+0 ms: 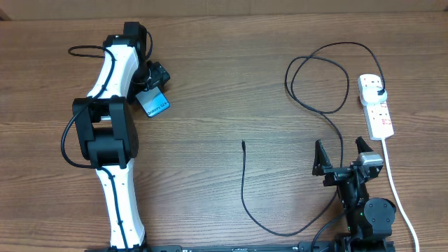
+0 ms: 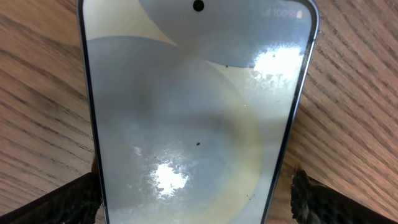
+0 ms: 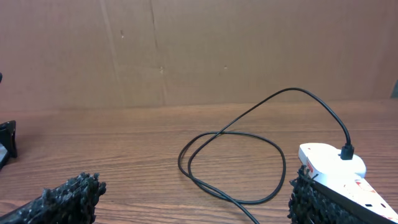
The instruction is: Plug charger to phone and switch on socket
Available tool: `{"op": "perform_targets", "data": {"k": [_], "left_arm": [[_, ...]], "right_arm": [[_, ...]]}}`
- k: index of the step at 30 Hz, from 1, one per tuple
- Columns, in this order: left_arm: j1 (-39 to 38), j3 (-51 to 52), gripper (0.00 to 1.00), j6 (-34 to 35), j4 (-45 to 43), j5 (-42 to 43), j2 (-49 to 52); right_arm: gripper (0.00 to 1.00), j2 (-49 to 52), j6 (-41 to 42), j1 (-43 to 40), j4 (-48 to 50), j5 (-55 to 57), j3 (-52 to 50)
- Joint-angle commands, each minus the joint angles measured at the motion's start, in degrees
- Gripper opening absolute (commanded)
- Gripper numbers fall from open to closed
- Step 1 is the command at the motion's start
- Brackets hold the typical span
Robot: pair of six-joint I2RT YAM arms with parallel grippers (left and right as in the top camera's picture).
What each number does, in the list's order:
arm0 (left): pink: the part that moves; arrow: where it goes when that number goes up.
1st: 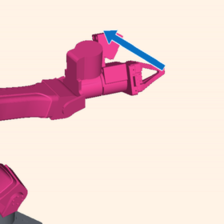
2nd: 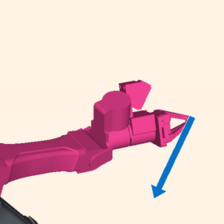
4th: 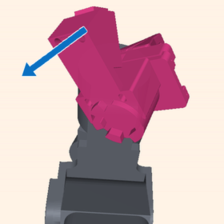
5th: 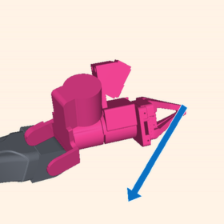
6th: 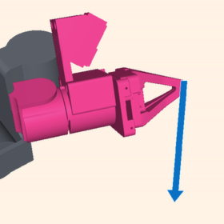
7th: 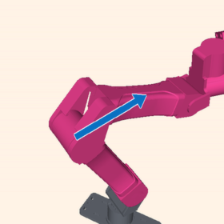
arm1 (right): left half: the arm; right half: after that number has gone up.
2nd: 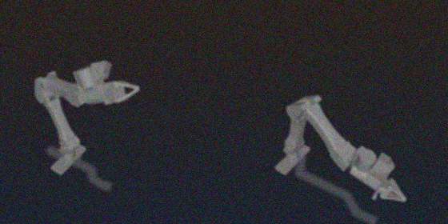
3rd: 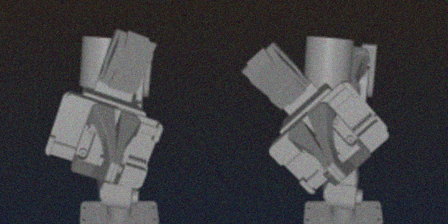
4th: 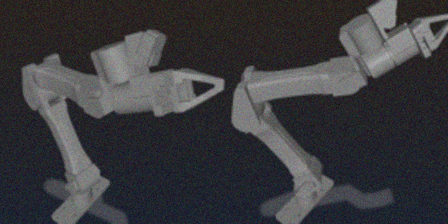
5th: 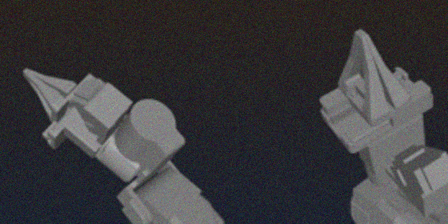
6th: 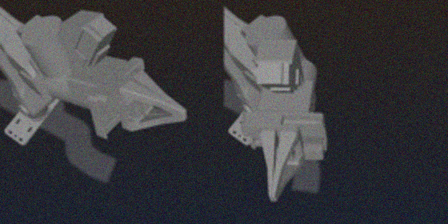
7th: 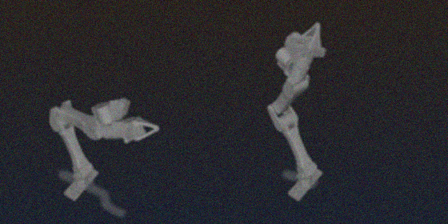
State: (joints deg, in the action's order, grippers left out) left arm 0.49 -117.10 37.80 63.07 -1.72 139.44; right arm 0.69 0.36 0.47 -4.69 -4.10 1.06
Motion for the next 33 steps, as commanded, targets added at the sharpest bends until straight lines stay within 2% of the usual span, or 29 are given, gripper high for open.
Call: {"op": "perform_targets", "data": {"k": [1, 33], "left_arm": [[-0.1, 0.7, 1.00, 1.9, -0.5, 2.1, 3.6], [-0.1, 0.7, 1.00, 4.5, -0.3, -1.4, 3.6]], "right_arm": [[1.00, -0.5, -0.2, 0.3, 0.2, 0.0, -0.6], [1.00, -0.5, -0.2, 0.3, 0.2, 0.0, -0.6]]}}
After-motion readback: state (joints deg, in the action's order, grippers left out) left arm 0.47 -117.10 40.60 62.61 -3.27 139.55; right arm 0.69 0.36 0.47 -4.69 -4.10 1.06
